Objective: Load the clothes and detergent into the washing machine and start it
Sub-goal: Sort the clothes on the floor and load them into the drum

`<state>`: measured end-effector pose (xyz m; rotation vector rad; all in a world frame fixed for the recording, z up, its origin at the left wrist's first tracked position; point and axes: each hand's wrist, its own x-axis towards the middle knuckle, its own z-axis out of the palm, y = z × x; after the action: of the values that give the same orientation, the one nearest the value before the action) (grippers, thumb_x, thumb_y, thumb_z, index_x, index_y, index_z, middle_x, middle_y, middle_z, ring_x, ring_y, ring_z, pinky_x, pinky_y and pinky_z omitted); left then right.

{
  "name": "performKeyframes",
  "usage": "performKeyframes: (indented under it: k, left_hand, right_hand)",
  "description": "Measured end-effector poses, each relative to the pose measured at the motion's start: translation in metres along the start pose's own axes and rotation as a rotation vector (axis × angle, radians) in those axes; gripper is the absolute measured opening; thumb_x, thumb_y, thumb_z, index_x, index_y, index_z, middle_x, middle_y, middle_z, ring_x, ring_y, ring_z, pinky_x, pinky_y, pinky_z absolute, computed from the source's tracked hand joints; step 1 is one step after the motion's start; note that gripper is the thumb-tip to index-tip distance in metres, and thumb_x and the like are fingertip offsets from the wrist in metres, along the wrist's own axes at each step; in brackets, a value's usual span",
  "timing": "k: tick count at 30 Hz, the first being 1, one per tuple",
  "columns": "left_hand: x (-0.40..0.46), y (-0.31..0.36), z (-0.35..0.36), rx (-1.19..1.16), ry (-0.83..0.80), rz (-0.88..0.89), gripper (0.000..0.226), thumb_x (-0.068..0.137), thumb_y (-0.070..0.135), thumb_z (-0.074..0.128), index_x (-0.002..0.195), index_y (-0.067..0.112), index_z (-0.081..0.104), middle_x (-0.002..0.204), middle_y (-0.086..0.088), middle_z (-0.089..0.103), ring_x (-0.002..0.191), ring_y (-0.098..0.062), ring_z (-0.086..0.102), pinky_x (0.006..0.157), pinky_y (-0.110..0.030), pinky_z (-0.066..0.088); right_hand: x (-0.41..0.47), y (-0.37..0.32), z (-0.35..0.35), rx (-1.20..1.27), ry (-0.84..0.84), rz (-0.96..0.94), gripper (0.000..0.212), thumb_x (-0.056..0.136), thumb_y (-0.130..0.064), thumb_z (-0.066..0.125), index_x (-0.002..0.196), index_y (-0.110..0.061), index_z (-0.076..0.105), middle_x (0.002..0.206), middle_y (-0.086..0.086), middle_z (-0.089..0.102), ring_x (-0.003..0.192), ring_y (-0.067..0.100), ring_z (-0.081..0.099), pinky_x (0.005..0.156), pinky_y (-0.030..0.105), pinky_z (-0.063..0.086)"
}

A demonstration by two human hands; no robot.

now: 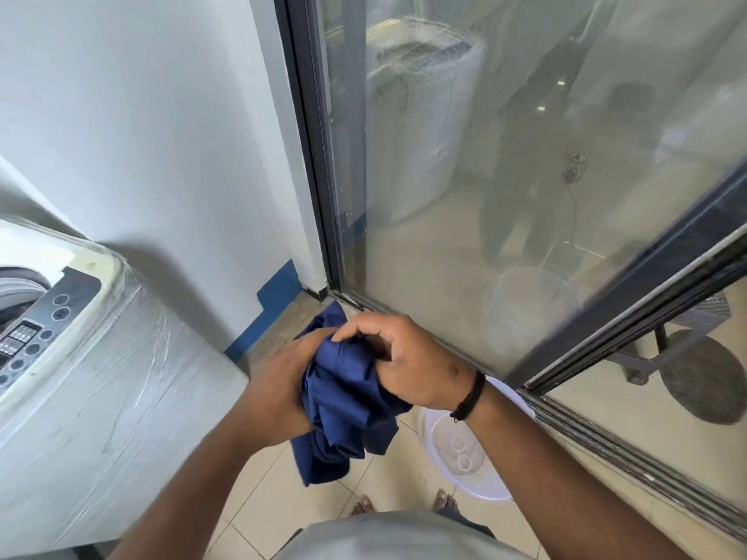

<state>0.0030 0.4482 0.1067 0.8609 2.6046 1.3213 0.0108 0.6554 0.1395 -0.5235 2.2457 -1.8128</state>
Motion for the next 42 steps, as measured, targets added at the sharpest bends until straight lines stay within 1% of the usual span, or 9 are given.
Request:
performKeyframes:
  k: [3,9,13,19,24,32,36,40,42]
  left_hand:
    - [0.004,-0.008,0.013,-0.03,0.112,-0.092,0.033,0.071,0.035,0.071,0.102,0.036,0.058,0.087,0.014,0.062,0.081,-0.01,0.063,0.072,-0.039,0.053]
    - [0.02,-0.001,0.023,0.134,0.231,-0.268,0.04,0.064,0.04,0.076,0.092,0.027,0.051,0.086,0.011,0.059,0.08,-0.015,0.06,0.067,-0.046,0.053]
    - [0.033,0.021,0.028,0.327,0.249,-0.27,0.045,0.064,0.044,0.07,0.104,0.033,0.051,0.096,0.018,0.055,0.094,-0.008,0.054,0.063,-0.035,0.051]
    - [0.046,0.024,0.028,0.022,0.34,-0.426,0.043,0.057,0.04,0.078,0.088,0.025,0.051,0.077,0.01,0.061,0.073,-0.009,0.058,0.065,-0.038,0.052]
    - [0.051,0.03,0.028,-0.084,0.275,-0.387,0.047,0.054,0.039,0.086,0.083,0.024,0.052,0.075,0.005,0.06,0.07,-0.016,0.058,0.065,-0.035,0.049]
    - [0.025,0.037,0.01,-0.55,0.477,-0.26,0.034,0.095,0.04,0.059,0.108,0.013,0.075,0.113,0.005,0.074,0.111,-0.012,0.067,0.095,-0.032,0.054]
    - [0.005,-0.015,0.028,-0.69,0.817,-0.885,0.04,0.095,0.06,0.053,0.113,0.026,0.064,0.118,0.006,0.067,0.119,-0.018,0.059,0.103,-0.046,0.045]
    - [-0.024,-0.072,0.059,-1.037,0.336,-1.518,0.115,0.064,0.093,0.056,0.153,0.025,0.031,0.153,-0.024,0.034,0.135,-0.052,0.038,0.095,-0.075,0.036]
    - [-0.031,-0.073,0.073,-1.251,0.151,-1.562,0.113,0.066,0.086,0.063,0.149,0.016,0.035,0.149,-0.034,0.038,0.126,-0.061,0.045,0.089,-0.081,0.037]
  right_hand:
    - [0.0,-0.003,-0.001,-0.144,-0.014,0.026,0.049,0.075,0.007,0.043,0.115,-0.013,0.064,0.115,-0.001,0.066,0.112,0.012,0.061,0.103,0.03,0.047]
    - [-0.018,-0.032,-0.011,-0.025,0.293,-0.065,0.058,0.079,-0.011,0.059,0.137,-0.017,0.056,0.145,0.001,0.05,0.139,0.015,0.043,0.116,0.04,0.036]
    - [-0.02,-0.047,0.002,-0.862,-0.024,0.053,0.14,0.05,-0.069,0.083,0.155,-0.043,-0.006,0.165,0.001,-0.013,0.151,0.024,-0.019,0.123,0.046,0.002]
    - [0.001,0.012,0.011,-0.838,0.134,0.187,0.16,0.033,-0.067,0.09,0.149,-0.05,-0.02,0.164,0.005,-0.014,0.152,0.035,-0.005,0.116,0.065,0.021]
    - [-0.005,0.041,0.005,-0.232,0.258,0.097,0.122,0.041,-0.032,0.102,0.142,-0.042,0.034,0.133,-0.014,0.058,0.12,0.003,0.057,0.095,0.03,0.054]
    - [0.003,0.05,-0.02,0.145,0.5,0.129,0.081,0.044,-0.007,0.092,0.116,-0.014,0.055,0.104,-0.004,0.072,0.094,0.01,0.07,0.074,0.023,0.054]
    - [-0.002,0.046,-0.04,0.297,0.483,0.146,0.081,0.046,-0.001,0.091,0.118,-0.014,0.056,0.112,0.011,0.07,0.099,0.027,0.069,0.072,0.041,0.058]
    - [-0.011,0.03,-0.039,0.482,0.419,0.184,0.051,0.05,-0.004,0.086,0.096,-0.001,0.064,0.079,0.017,0.07,0.069,0.027,0.068,0.057,0.033,0.052]
    - [-0.016,0.022,-0.034,0.583,0.364,0.179,0.025,0.053,-0.002,0.08,0.075,-0.008,0.068,0.063,0.015,0.066,0.056,0.025,0.062,0.053,0.03,0.049]
